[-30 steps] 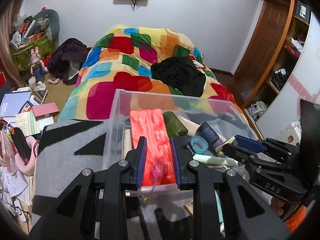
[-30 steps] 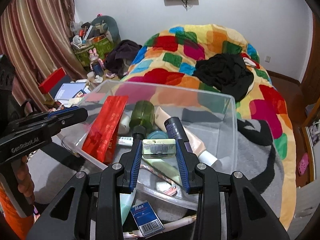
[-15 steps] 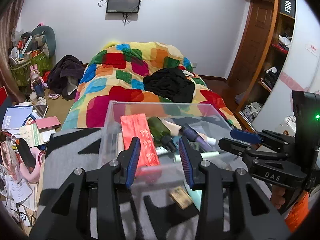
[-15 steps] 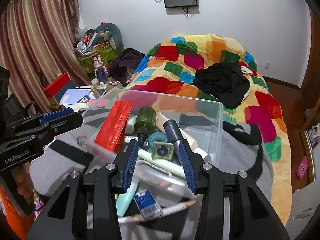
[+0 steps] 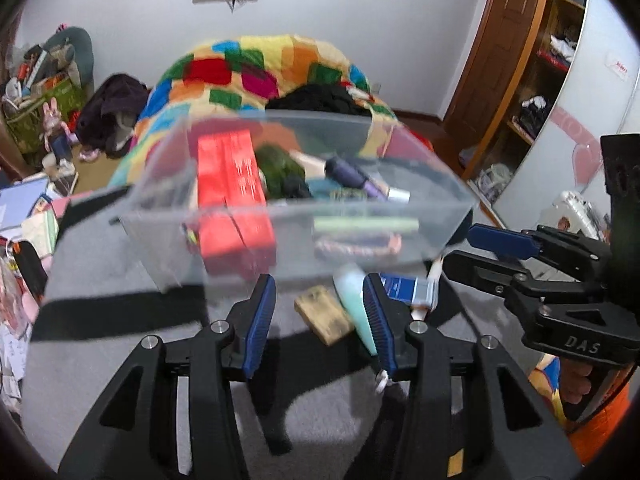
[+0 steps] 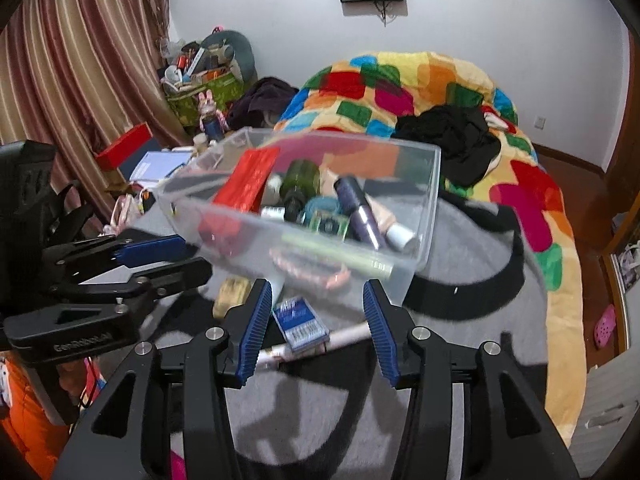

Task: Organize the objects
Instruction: 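Grasp the tan soap bar with the left tool while the right tool grasps the blue Max box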

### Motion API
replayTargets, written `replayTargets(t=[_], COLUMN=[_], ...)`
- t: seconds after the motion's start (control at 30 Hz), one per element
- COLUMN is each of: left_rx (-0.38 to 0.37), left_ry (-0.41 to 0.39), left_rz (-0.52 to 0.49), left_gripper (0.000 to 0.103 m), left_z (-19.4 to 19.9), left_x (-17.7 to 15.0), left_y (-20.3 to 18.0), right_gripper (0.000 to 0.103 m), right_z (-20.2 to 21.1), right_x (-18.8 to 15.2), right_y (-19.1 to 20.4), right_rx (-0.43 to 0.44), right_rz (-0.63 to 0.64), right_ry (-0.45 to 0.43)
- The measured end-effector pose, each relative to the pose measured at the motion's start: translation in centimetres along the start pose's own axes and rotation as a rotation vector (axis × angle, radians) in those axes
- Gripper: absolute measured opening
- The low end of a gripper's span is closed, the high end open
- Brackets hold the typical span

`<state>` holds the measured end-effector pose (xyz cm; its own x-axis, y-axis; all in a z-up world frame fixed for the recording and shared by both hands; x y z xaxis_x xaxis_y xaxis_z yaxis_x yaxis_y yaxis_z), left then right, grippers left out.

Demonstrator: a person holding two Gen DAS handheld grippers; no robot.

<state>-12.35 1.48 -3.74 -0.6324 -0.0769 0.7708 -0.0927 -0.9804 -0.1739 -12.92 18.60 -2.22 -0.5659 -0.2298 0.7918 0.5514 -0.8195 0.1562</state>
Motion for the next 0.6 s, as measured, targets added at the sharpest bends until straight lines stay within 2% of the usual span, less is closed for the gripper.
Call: replayTargets(t=[0.27,0.4,0.6], left_rx=[0.02,0.025,0.059], left_ry=[0.089,0.091,0.092], left_rz=[0.004,-0.043,-0.088], left_gripper=[0.045,0.053,0.053], left_z=[-1.1,-1.3,-2.9], left_x=[-3.2,-3.4,-2.7], left_y=[0.4,-0.7,-1.3], right_gripper=[0.044,0.044,0.044], right_z=[-2.5,-3.1,-3.3], right_x=[-2.1,-2.5,-2.4], right_y=[-0.2,0.3,0.4], right_rx=[0.004,0.0,-0.029], right_rz=[0.019,0.053,0.079], right_ry=[0.091,0.1,0.09])
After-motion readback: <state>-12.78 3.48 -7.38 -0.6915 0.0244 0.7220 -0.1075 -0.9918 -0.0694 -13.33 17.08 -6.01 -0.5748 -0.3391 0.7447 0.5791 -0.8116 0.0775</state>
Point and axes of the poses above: each gripper's, at about its wrist camera, not at the fingertips, and z roughly against the way its jaws point, y to its left, x to its top, the point moved 3 cm from there along -z, roughly the way its jaws point, and after that the axes turned 11 degrees about -y, right-handed, at the moved point
